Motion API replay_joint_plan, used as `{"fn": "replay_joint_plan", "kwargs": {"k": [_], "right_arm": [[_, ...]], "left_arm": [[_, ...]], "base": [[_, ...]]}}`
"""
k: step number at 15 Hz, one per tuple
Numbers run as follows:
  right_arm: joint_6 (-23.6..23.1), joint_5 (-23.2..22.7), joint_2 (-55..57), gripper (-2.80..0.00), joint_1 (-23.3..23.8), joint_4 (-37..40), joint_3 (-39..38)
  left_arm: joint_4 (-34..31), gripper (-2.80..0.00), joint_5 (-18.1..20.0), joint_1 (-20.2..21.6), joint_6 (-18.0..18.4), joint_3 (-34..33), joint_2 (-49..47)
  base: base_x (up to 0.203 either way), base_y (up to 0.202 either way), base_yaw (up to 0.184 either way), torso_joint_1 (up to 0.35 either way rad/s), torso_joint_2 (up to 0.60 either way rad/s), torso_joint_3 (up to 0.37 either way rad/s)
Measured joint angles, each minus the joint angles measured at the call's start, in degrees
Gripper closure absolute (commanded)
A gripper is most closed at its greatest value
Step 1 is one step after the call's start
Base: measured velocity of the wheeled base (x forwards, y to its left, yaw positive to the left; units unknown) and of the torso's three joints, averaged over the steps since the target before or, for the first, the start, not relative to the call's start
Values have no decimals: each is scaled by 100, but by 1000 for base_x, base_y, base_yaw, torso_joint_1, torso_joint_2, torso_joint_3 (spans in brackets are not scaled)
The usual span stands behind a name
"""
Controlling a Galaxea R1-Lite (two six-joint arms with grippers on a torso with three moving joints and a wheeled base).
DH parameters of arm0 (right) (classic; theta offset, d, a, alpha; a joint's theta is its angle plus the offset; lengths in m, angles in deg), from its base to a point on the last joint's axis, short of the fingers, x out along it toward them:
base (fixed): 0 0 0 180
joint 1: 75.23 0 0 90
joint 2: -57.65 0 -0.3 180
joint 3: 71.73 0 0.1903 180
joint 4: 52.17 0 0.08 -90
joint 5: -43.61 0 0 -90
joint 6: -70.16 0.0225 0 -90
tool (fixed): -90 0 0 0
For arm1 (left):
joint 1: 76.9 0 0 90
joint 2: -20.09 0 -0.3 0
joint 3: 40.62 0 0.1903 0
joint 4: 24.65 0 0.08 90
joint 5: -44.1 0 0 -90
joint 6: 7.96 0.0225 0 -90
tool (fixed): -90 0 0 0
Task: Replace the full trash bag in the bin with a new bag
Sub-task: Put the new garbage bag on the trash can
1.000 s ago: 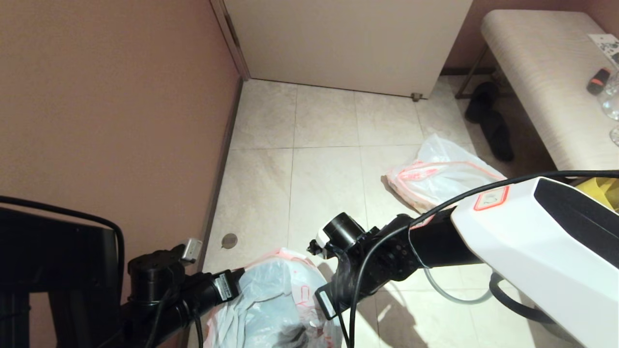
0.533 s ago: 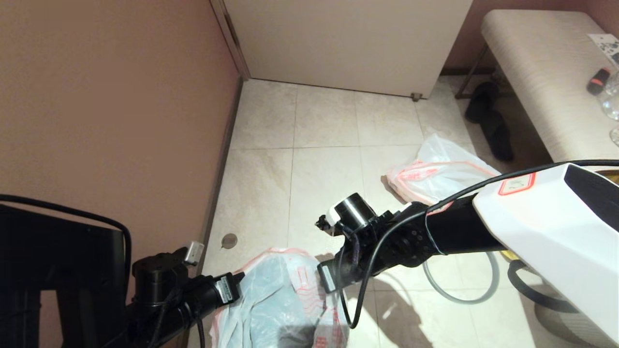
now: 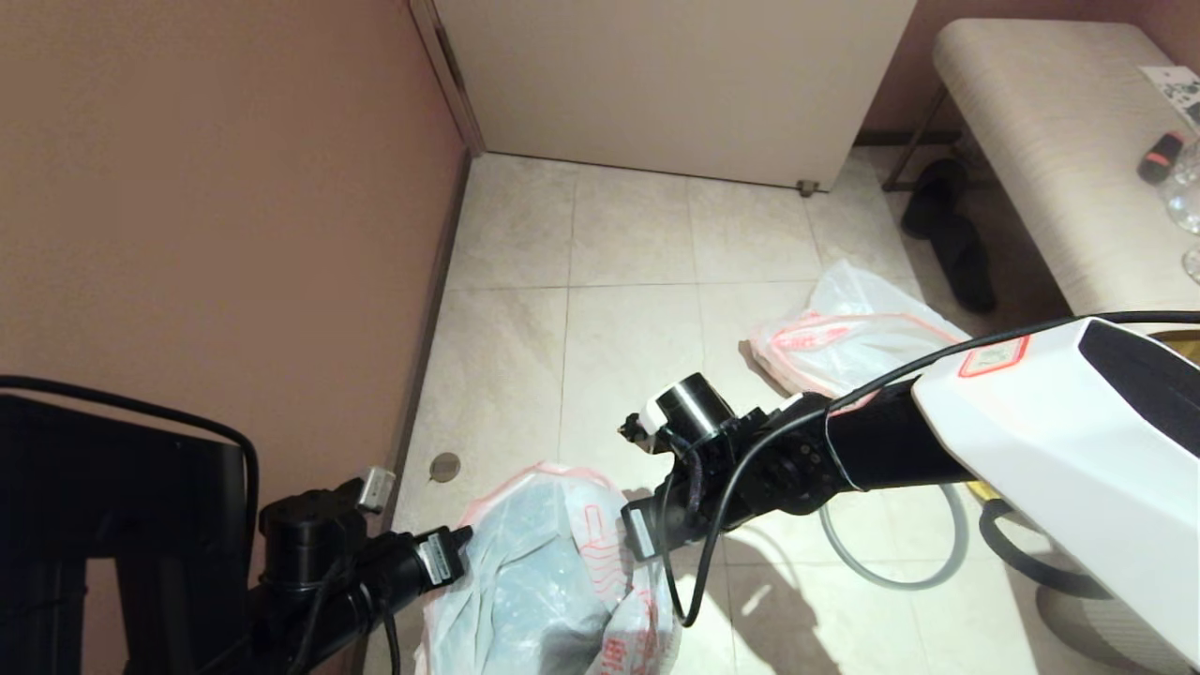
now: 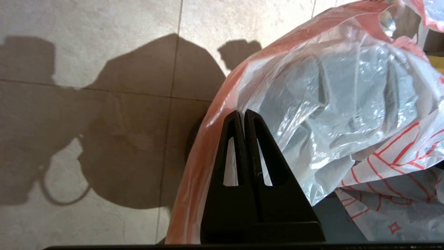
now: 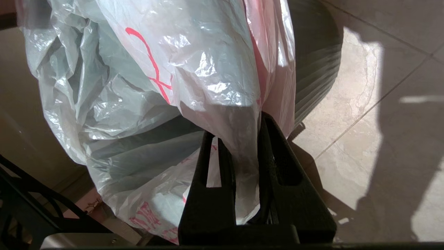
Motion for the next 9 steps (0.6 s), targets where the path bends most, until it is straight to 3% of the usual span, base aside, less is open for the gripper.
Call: {"fn": "replay_joint_plan", "kwargs": {"k": [9], "right_arm": [[-177,-286,451,0,148,-1025,-20]], "left_arm": [[-4,0,-742,198,172,773,-764]], "base": [[0,0,0,0,0,0]]}}
